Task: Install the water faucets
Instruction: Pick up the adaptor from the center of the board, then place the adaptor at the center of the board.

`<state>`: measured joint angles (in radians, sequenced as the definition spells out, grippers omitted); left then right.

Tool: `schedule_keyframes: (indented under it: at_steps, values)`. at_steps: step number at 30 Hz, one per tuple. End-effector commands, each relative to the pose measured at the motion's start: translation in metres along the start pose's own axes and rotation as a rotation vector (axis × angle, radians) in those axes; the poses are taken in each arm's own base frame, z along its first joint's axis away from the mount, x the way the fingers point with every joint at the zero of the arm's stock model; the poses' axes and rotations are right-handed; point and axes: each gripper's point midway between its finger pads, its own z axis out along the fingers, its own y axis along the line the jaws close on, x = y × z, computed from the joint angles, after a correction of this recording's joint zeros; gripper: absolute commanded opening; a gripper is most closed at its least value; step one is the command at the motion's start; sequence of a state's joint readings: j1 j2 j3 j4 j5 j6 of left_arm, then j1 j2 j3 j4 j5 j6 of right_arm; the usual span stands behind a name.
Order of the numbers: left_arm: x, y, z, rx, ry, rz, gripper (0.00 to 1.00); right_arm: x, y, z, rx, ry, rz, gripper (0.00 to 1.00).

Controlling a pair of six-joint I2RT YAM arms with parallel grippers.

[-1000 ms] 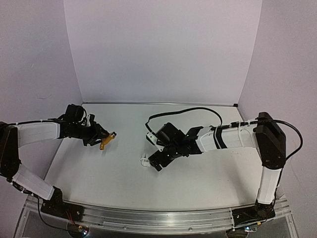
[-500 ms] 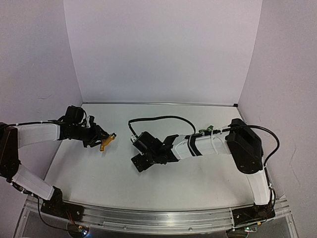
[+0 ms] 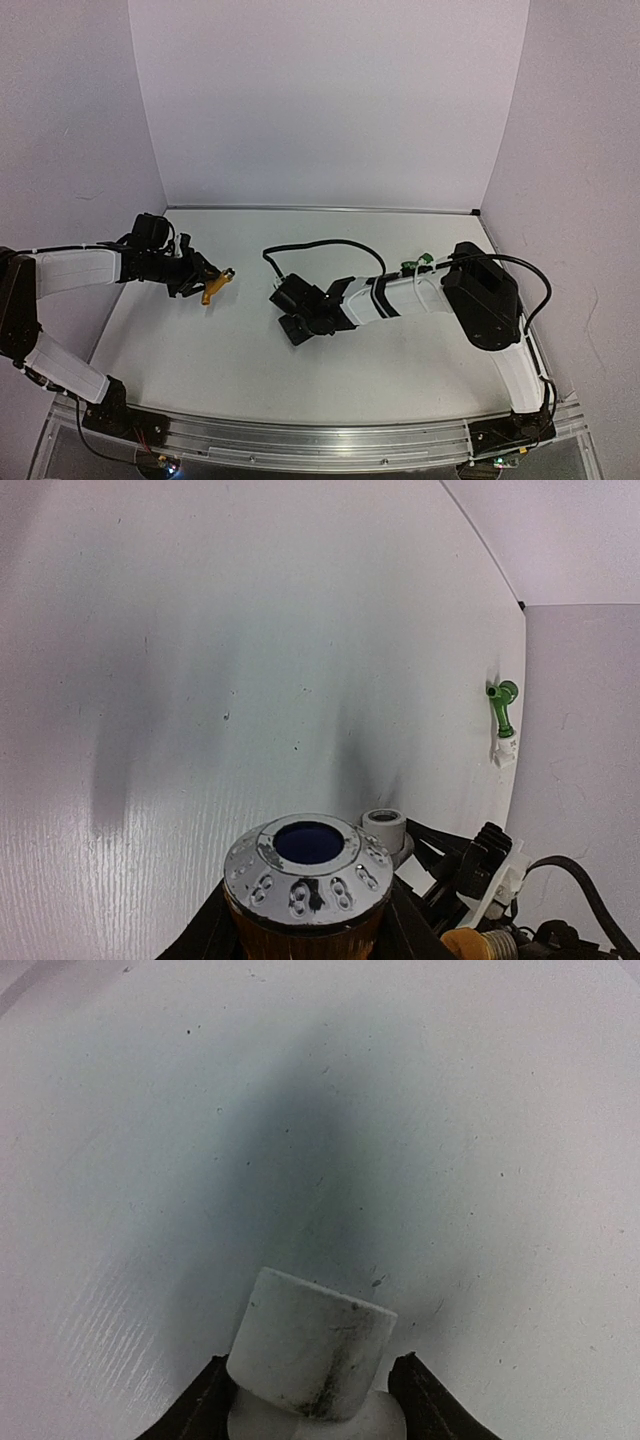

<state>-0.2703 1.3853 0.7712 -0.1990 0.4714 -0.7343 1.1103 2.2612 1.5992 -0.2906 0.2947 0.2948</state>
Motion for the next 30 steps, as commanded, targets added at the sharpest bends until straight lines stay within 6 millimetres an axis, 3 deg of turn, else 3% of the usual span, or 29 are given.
schedule_keyframes:
  at_steps: [1,4,9,12,15,20,30]
  values:
    - [-0.009,-0.017,-0.004,0.054,-0.034,0.027,0.0,-0.008,-0.005,-0.002,0.013,-0.038,0.032,0.39]
    - [-0.007,-0.017,-0.001,0.056,-0.018,0.031,0.0,-0.019,-0.011,-0.018,-0.049,-0.072,0.043,0.21]
    - [-0.001,-0.029,0.006,0.07,0.007,0.071,0.0,-0.036,-0.015,-0.067,-0.396,-0.108,0.044,0.01]
    - [0.006,-0.045,0.013,0.081,0.021,0.134,0.0,-0.038,-0.016,-0.106,-0.649,-0.1,-0.019,0.0]
    - [0.018,-0.063,0.022,0.085,0.036,0.222,0.0,-0.02,-0.019,-0.132,-0.837,0.035,-0.077,0.0]
    - [0.036,-0.085,0.038,0.118,0.098,0.317,0.0,-0.008,-0.025,-0.165,-0.959,0.182,-0.121,0.0]
    - [0.046,-0.13,0.034,0.083,-0.02,0.495,0.0,-0.04,-0.027,-0.201,-1.136,0.219,0.033,0.0]
